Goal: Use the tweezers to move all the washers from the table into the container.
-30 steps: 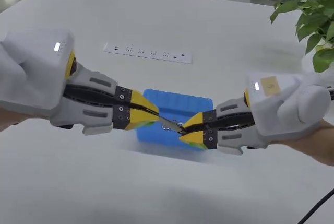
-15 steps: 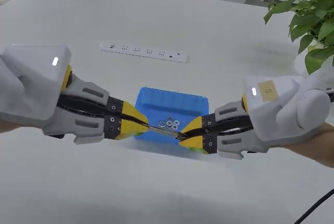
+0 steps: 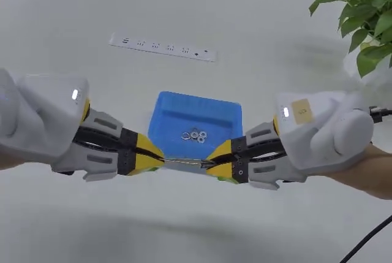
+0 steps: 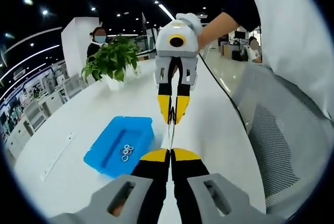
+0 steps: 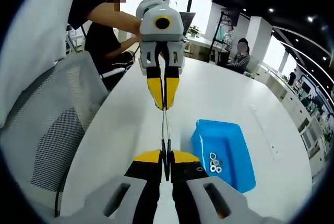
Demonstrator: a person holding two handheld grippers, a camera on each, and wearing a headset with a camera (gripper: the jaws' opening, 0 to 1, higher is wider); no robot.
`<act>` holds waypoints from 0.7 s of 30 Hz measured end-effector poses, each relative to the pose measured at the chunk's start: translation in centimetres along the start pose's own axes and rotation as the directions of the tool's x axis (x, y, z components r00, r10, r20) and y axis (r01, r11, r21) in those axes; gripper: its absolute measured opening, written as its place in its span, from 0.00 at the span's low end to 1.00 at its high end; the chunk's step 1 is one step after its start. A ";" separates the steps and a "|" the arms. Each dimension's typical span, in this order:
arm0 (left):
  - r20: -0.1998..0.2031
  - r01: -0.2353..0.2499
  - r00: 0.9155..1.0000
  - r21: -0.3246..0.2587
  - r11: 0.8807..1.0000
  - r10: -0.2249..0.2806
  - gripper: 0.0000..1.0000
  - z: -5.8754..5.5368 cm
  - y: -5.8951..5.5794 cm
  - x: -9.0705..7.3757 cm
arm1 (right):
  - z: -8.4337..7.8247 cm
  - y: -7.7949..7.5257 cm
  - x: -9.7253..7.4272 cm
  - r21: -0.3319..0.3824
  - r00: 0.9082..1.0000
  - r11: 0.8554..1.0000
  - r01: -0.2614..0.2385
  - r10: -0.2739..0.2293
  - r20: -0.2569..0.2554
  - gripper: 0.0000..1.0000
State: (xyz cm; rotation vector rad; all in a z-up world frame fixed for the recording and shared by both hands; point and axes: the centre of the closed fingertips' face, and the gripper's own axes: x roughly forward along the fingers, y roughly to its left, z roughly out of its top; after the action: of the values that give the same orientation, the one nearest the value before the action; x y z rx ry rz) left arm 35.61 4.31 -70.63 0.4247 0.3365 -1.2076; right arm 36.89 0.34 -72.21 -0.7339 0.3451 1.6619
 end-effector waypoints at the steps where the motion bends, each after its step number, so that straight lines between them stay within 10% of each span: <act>1: -0.003 0.004 1.000 -0.004 1.000 -0.004 0.05 -0.2 -0.1 0.2 | -0.3 0.1 0.2 -0.001 1.000 1.000 -0.002 0.002 -0.007 0.06; 21: -0.180 0.077 0.980 -0.043 0.996 -0.084 0.05 -7.0 0.0 4.3 | -5.8 0.3 4.3 0.108 0.985 0.994 -0.015 0.033 -0.171 0.07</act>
State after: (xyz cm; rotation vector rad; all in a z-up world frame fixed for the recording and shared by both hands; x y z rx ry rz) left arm 36.86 4.17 -78.82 0.4949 0.5358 -1.2423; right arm 37.87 0.14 -79.39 -0.7978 0.5630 1.5935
